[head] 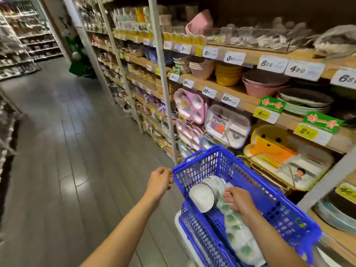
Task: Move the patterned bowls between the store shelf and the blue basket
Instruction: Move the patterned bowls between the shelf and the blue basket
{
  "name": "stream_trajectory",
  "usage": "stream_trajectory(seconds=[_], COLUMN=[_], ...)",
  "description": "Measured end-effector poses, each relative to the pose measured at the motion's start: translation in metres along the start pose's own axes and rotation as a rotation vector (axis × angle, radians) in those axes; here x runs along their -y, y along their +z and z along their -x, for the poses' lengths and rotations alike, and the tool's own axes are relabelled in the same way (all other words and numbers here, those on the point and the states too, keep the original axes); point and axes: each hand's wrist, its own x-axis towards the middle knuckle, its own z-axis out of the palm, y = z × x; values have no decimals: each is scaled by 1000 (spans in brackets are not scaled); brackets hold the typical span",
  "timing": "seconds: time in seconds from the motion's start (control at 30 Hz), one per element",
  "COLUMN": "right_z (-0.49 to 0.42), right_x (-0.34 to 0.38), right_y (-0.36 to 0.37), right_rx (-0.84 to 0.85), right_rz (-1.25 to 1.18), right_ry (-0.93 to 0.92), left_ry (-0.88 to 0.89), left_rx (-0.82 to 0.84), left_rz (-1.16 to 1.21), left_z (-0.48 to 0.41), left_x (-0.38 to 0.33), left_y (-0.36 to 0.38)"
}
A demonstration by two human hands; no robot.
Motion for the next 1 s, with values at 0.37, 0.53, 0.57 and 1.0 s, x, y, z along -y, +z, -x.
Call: stream_trajectory(seconds=[0.37, 0.53, 0.57, 1.0], right_z=[-103, -123, -127, -173], right_x=[-16, -39, -48, -116], right_y=[43, 63, 67, 117], right_rx=[-137, -232, -239, -186], right_rz=[-71, -3, 49, 396], right_ry=[308, 438, 453, 748], left_ry=[-64, -72, -73, -30], left_rx=[329, 562, 610, 1173], left_rz=[-355, -570, -631, -1313], left_z=[-158, -190, -195, -248], left_x=[-12, 10, 19, 132], left_y=[64, 108, 116, 158])
